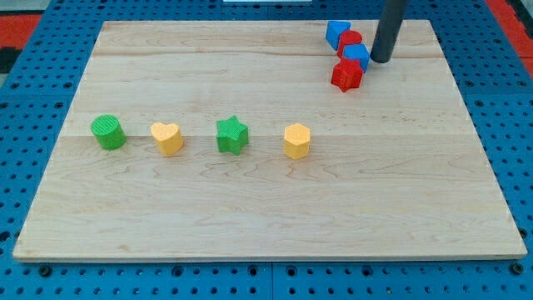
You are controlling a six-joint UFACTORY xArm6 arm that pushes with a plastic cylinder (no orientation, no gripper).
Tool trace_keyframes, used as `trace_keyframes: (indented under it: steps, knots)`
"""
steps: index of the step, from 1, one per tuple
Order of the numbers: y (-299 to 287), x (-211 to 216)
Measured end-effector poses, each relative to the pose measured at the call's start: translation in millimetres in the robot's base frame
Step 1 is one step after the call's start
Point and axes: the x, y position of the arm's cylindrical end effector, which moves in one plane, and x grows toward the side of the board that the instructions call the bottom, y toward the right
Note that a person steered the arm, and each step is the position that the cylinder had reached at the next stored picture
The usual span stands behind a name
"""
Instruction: Slide the blue triangle closer to the red circle
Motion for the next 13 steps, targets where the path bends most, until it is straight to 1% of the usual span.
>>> trace_keyframes:
  steps: [1, 2, 3, 4, 5, 6, 8, 9, 10, 11, 13]
  knots:
    - [-28, 0]
    - [-39, 0]
    - [-15, -12]
    - [14, -38]
    - [21, -60]
    - [0, -58]
    - [-66, -47]
    - [-38, -61]
    - [-1, -93]
    - [-10, -94]
    - [-64, -93]
